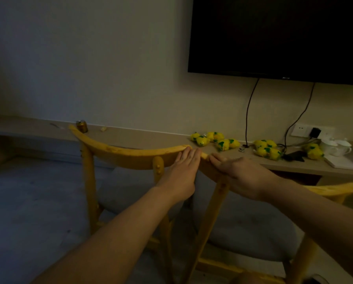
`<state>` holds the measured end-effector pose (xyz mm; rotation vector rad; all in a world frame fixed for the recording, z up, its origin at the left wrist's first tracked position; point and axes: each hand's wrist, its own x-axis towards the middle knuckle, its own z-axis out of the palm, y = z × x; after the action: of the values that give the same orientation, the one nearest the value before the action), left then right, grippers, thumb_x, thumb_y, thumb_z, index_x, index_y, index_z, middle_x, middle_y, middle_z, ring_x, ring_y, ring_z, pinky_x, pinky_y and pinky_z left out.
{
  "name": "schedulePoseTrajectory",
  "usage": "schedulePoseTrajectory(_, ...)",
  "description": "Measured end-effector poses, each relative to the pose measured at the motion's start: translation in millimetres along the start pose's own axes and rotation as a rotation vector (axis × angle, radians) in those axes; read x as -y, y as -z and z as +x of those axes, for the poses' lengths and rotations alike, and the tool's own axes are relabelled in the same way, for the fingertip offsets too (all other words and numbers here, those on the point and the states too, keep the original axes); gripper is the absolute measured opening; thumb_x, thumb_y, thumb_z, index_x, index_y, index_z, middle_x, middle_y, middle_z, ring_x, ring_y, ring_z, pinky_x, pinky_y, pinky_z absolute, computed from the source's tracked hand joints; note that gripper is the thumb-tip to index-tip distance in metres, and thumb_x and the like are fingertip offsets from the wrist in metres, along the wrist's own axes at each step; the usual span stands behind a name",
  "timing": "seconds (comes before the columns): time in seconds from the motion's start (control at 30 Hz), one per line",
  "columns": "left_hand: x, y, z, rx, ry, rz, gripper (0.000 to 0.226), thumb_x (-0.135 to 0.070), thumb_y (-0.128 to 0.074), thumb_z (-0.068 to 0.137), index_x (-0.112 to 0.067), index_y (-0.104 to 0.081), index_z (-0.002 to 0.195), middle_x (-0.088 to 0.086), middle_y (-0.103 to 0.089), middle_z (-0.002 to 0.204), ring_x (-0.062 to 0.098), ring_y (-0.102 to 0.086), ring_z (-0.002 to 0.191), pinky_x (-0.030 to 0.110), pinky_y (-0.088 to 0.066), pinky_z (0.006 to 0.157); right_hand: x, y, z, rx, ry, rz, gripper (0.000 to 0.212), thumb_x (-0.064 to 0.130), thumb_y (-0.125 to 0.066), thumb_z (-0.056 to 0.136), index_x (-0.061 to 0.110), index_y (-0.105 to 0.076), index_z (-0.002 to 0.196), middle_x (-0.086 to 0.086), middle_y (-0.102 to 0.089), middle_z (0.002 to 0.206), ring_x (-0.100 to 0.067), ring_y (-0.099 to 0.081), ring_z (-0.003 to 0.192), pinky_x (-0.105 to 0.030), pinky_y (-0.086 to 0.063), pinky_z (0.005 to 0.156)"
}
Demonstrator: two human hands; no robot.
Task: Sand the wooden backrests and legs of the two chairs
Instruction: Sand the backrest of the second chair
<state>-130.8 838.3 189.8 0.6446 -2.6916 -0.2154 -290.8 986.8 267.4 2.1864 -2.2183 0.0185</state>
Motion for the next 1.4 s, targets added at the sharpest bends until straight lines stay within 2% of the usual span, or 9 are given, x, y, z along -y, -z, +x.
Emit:
schedulePoseTrajectory(0.1,-1.8,-1.2,-0.6,-0.017,0.0,-0.005,0.098,0.003,-0.05,0.084,-0.012,0.008,0.162,0.007,0.003,0.172,0.023,0.012,0.156,0.03,0.012,0.12,1.5,2.6,7.7,-0.043,-0.016,0.038,0.07,0.016,-0.045,0.097,0.03,-0.022,0.161,-0.008,-0.06,0.141,-0.022,-0.061,0.111,-0.032,-0.044,0.089)
schedulePoseTrajectory(0.27,-2.0,-6.2,-0.3,-0.054,0.019,-0.026,0.099,0.004,-0.051,0.086,-0.016,0.01,0.162,0.002,0.007,0.171,0.019,0.015,0.155,0.03,0.014,0.116,-9.2,-10.0,-34.0,0.091,0.025,-0.147,0.08,0.025,-0.031,0.092,0.035,0.009,0.161,0.008,0.007,0.171,-0.019,-0.017,0.156,-0.04,-0.035,0.119)
schedulePoseTrajectory(0.4,-3.0,-7.5,1.0,-0.061,0.01,0.009,0.099,0.002,-0.053,0.085,-0.013,0.008,0.162,0.004,0.006,0.172,0.024,0.013,0.156,0.03,0.016,0.116,6.5,-23.6,-27.5,0.053,0.004,-0.302,0.071,0.023,-0.014,0.092,0.023,0.005,0.161,-0.004,0.007,0.171,-0.031,-0.005,0.158,-0.043,-0.018,0.127)
schedulePoseTrajectory(0.57,-5.8,-4.8,0.3,-0.069,0.014,0.016,0.099,0.001,-0.053,0.085,-0.013,0.009,0.162,0.004,0.006,0.172,0.024,0.013,0.156,0.028,0.019,0.113,33.1,-30.0,1.9,0.026,-0.023,-0.434,0.069,0.019,-0.027,0.099,0.013,0.001,0.162,-0.006,0.016,0.17,-0.038,0.007,0.156,-0.046,-0.002,0.126)
schedulePoseTrajectory(0.73,-7.1,-2.4,-2.6,-0.05,0.007,0.009,0.099,0.003,-0.052,0.085,-0.011,0.008,0.162,0.006,0.004,0.172,0.026,0.011,0.157,0.032,0.013,0.117,21.1,-28.3,-38.7,-0.056,0.018,-0.529,0.059,0.02,-0.031,0.09,0.005,-0.06,0.139,-0.015,-0.044,0.157,-0.045,-0.046,0.139,-0.056,-0.048,0.107)
schedulePoseTrajectory(0.8,-7.1,-1.8,-2.2,-0.051,0.007,0.011,0.097,0.002,-0.051,0.085,-0.01,0.006,0.162,0.007,0.003,0.172,0.026,0.01,0.157,0.033,0.011,0.12,20.5,-28.6,-41.8,-0.052,-0.001,-0.541,0.058,0.019,-0.031,0.087,0.003,-0.067,0.13,-0.015,-0.052,0.15,-0.045,-0.054,0.131,-0.056,-0.053,0.099)
schedulePoseTrajectory(1.0,-6.9,-1.9,-2.2,-0.052,0.004,0.026,0.095,0.0,-0.053,0.087,-0.01,0.006,0.162,0.007,0.002,0.172,0.026,0.01,0.157,0.033,0.011,0.12,39.1,-29.8,3.5,-0.006,-0.032,-0.417,0.066,0.02,-0.024,0.099,0.014,-0.008,0.162,-0.003,0.009,0.171,-0.036,0.002,0.157,-0.046,-0.004,0.126)
schedulePoseTrajectory(1.2,-8.2,-2.1,-3.9,-0.068,0.021,-0.008,0.099,0.002,-0.054,0.086,-0.013,0.007,0.162,0.004,0.004,0.172,0.023,0.01,0.157,0.03,0.012,0.117,7.8,-21.1,-43.5,-0.05,0.024,-0.442,0.065,0.021,-0.028,0.087,0.017,-0.054,0.147,-0.004,-0.041,0.159,-0.034,-0.045,0.142,-0.044,-0.041,0.109)
schedulePoseTrajectory(1.4,-11.4,1.2,-4.5,-0.048,0.045,-0.011,0.098,0.004,-0.051,0.087,-0.014,0.01,0.162,0.003,0.008,0.172,0.021,0.014,0.156,0.029,0.015,0.115,-5.9,-36.9,-55.4,0.029,-0.051,-0.322,0.069,0.029,-0.006,0.089,0.034,0.004,0.157,0.009,0.014,0.166,-0.024,0.007,0.156,-0.036,0.006,0.12)
